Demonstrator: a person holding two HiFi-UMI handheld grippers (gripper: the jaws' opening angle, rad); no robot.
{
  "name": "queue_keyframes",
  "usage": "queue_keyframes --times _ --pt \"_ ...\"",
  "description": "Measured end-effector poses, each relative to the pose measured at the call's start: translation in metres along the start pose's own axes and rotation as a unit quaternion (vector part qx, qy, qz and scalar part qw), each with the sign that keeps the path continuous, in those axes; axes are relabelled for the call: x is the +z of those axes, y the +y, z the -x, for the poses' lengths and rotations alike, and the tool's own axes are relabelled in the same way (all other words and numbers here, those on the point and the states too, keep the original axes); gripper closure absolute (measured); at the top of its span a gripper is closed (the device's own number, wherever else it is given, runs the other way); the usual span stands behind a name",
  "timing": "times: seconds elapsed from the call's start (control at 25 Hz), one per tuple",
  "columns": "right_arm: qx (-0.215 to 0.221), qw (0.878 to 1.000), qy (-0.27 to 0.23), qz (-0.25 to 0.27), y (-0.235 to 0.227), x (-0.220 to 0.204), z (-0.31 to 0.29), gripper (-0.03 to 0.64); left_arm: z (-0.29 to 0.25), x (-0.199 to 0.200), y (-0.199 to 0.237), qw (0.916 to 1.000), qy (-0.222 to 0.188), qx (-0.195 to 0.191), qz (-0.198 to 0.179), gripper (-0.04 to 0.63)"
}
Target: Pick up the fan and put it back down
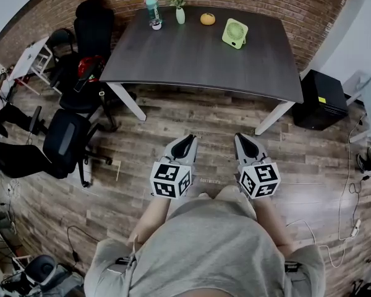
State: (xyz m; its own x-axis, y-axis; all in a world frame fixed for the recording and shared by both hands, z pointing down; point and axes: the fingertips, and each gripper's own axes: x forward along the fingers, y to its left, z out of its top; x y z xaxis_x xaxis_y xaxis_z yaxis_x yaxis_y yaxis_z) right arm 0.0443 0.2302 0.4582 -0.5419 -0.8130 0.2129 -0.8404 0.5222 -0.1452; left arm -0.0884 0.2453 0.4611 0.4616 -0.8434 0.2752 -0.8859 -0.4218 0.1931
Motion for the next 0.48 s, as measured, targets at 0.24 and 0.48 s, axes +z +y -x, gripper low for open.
queue_keyframes --times 0.24,0.48 --pt "-0.003 1.0 0.003 0.004 0.0 -0.002 -0.002 0.614 0.002 -0.004 0.006 0.9999 0.006 -0.001 0.016 0.554" --pt "0.001 1.0 0.003 0.004 -0.009 -0.001 -0.014 0.611 -0.009 -0.002 0.012 0.9998 0.007 -0.001 0.018 0.552"
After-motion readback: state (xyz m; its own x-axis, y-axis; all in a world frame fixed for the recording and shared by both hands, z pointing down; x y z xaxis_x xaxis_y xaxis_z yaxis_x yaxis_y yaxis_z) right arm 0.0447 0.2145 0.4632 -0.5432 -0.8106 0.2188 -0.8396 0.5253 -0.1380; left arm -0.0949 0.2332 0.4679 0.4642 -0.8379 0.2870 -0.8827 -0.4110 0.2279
